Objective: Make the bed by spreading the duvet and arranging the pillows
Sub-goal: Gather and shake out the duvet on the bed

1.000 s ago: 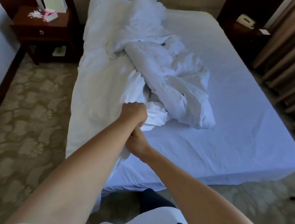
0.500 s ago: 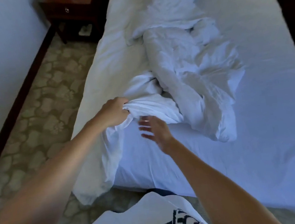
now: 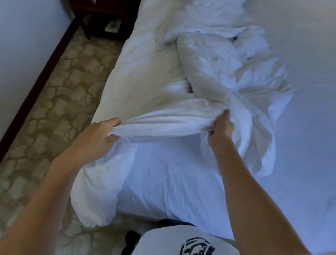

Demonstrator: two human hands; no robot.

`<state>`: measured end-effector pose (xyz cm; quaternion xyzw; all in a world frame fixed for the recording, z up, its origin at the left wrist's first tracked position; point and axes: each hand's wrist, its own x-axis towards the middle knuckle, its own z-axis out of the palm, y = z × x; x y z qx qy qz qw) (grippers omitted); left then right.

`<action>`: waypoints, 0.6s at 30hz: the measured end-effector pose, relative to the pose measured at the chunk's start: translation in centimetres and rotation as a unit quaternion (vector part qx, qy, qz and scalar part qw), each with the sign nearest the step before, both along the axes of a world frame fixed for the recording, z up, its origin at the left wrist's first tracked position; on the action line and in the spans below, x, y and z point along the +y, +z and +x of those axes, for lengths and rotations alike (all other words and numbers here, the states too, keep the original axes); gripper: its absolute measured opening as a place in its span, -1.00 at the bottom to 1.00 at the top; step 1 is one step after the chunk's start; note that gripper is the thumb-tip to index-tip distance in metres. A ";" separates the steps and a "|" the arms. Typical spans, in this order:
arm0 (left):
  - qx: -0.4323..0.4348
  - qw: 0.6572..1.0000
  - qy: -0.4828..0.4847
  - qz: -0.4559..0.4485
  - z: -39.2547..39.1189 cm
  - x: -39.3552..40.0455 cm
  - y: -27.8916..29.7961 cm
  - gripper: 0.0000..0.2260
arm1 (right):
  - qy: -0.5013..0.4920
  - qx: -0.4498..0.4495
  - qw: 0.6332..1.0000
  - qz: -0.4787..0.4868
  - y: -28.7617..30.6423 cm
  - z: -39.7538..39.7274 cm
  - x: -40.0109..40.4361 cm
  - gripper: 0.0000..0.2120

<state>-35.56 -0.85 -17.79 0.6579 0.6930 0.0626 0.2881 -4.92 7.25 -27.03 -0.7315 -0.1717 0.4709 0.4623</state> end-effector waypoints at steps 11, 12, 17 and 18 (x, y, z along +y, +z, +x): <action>-0.220 0.950 0.018 0.219 18.5 -3.1 0.0 -0.86 | 0.280 -0.365 0.864 0.204 13.8 -0.7 -12.6 -0.38; -0.212 0.951 0.023 0.224 18.8 -3.0 -0.3 -0.90 | 0.288 -0.358 0.868 0.189 13.5 -0.1 -13.3 -0.46; -0.208 0.951 0.003 0.228 18.1 -2.3 0.2 -0.81 | 0.282 -0.353 0.883 0.127 8.9 1.5 -17.7 -0.59; -0.197 0.952 -0.001 0.234 17.9 -2.4 0.3 -0.81 | 0.284 -0.381 0.872 0.117 7.6 1.4 -18.4 -0.51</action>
